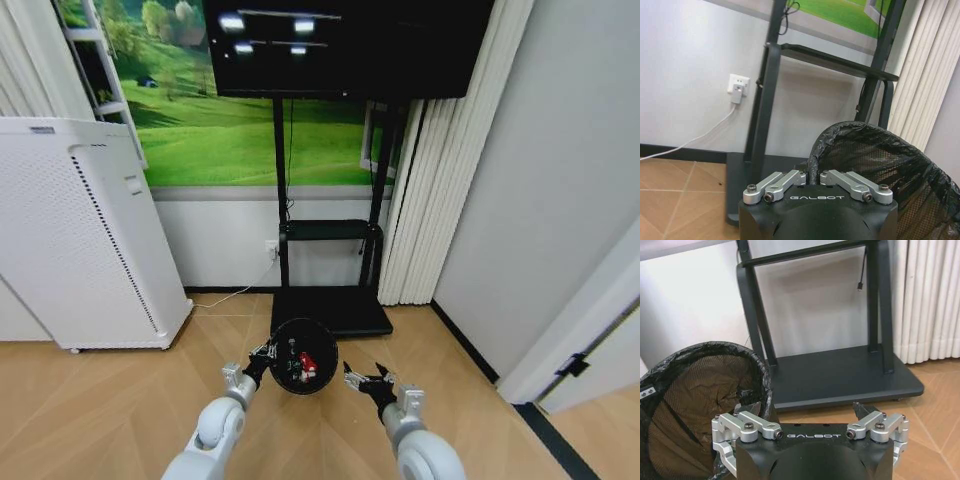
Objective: Pick up the trash bin and place the garbage on the floor into it.
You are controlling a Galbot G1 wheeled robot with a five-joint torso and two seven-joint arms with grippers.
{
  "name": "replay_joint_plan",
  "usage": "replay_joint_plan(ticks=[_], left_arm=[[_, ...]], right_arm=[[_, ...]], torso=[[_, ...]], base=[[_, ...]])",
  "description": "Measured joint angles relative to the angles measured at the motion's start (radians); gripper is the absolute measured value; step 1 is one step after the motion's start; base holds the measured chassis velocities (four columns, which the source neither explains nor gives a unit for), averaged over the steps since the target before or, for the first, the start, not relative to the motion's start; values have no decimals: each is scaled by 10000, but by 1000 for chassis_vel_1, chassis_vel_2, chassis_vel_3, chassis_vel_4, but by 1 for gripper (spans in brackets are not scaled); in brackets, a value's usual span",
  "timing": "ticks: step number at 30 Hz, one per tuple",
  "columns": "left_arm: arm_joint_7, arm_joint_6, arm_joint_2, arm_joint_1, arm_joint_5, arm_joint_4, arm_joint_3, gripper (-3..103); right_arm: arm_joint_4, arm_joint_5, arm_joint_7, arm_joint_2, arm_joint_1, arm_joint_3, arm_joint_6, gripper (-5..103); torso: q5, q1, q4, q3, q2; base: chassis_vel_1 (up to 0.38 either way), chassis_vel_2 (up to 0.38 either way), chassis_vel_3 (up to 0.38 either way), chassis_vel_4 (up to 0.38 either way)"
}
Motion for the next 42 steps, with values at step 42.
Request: replay_joint_plan(ticks=[42], left_arm=[[130,-50,2,152,9,-18,-118,7]], right_arm=[[-29,-486,-63,76,-336,-84,81,100]], torso=[[-4,0,-2,1,0]], base=[[165,103,-165,-105]])
